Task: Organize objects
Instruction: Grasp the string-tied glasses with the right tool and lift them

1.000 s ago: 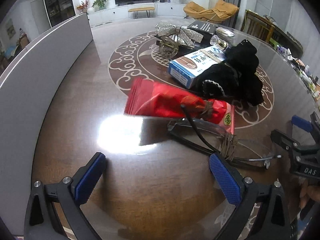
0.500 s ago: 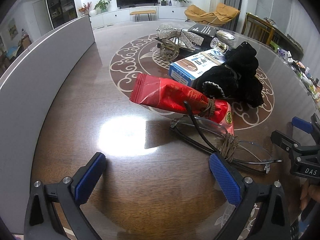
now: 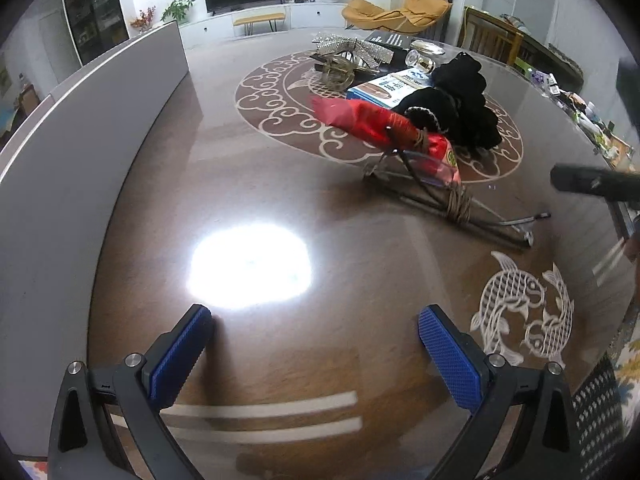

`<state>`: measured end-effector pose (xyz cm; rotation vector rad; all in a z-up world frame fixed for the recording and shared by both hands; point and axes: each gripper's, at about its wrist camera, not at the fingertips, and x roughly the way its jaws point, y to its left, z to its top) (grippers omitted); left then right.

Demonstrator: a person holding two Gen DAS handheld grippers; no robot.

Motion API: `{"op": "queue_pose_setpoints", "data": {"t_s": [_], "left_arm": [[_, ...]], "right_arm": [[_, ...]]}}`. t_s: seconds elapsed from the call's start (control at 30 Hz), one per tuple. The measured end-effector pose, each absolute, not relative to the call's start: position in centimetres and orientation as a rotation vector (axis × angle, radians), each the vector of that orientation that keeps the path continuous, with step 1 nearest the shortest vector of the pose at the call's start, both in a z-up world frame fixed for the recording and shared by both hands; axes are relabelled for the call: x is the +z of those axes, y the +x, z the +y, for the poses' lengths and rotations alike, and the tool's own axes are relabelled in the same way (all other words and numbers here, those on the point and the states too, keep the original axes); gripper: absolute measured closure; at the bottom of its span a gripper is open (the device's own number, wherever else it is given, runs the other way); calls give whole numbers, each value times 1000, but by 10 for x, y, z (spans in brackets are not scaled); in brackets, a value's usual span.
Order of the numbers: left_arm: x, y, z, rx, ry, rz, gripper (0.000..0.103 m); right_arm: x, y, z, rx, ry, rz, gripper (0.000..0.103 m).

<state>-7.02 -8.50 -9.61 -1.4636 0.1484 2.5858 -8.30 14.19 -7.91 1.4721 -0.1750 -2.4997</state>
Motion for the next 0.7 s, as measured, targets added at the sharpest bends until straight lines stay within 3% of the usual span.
{"op": "queue_pose_setpoints", "data": {"t_s": [0.17, 0.2, 0.23, 0.3, 0.43, 0.7], "left_arm": [[-95, -68, -89, 2559, -1459, 170, 0], [-96, -68, -90, 2553, -1463, 173, 0], [-96, -67, -91, 2549, -1463, 176, 0], [-96, -64, -93, 2547, -1453, 180, 0], [-96, -60, -95, 2560, -1425, 176, 0], [-97, -63, -92, 2559, -1424, 177, 0]], "right_arm": [[-90, -86, 50, -2317, 1432, 162, 2], [-96, -89, 41, -2309, 1436, 207, 10], [-104, -92, 32, -2298, 1445, 257, 25], [-104, -91, 21, -2328, 1388, 356, 34], [-96, -87, 21, -2322, 1350, 324, 71], [-93, -30, 72, -2311, 1357, 273, 71]]}}
